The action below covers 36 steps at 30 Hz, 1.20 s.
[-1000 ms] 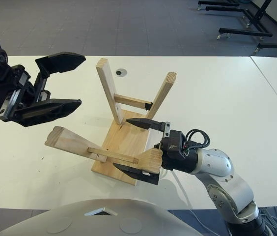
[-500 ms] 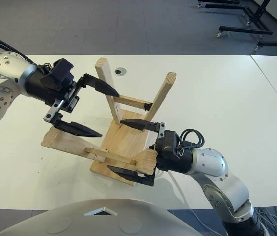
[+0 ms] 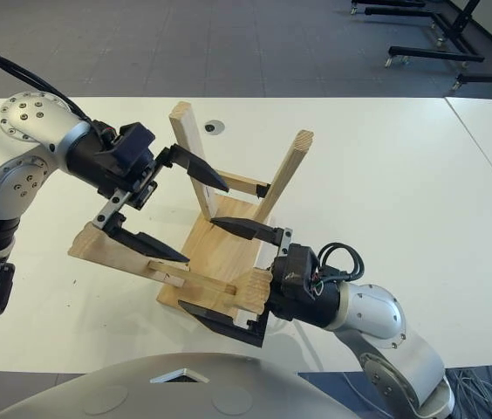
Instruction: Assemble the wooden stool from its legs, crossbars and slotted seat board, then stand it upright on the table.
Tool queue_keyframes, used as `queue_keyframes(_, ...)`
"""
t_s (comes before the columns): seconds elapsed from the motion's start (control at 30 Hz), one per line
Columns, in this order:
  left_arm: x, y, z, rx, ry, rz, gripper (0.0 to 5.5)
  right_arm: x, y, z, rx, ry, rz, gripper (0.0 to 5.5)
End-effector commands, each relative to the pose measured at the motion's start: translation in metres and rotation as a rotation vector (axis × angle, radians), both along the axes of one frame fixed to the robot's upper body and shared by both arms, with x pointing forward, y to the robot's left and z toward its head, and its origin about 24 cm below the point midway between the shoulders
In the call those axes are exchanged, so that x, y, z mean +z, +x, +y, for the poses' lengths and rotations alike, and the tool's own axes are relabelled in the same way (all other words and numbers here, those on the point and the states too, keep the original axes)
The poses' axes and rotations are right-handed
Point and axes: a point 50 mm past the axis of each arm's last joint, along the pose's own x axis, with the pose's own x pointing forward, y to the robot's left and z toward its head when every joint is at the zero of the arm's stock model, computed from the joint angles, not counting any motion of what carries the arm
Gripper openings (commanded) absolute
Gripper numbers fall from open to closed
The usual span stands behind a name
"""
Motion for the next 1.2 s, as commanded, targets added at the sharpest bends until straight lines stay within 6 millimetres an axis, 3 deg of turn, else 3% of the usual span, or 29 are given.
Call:
queue_keyframes(0.03,0.001,-0.005,-0.002,-0.06,0.018,0.019,5.4,0.003,-0.005,0.003,-0.031,0.003,-0.01,5.37)
queue_keyframes(0.3,-0.012,-0.004,-0.006,-0.025,0.036,-0.003,5.4,0.002,-0.009,0.003,-0.045,0.004,0.001,5.37)
queue_keyframes(0.6,-0.029,-0.016,-0.005,-0.01,0.079,-0.002,5.4,0.003,-0.007,-0.002,-0.016,-0.006,0.002,5.37)
queue_keyframes(0.9,-0.02,-0.014,-0.008,0.05,-0.01,0.063,5.4,0.001,-0.007,-0.005,0.005,-0.015,0.015,5.37)
queue_keyframes(1.2,-0.035,-0.012,-0.007,0.109,0.051,0.046,5.4,0.002,-0.006,-0.006,0.021,-0.019,0.013,5.37)
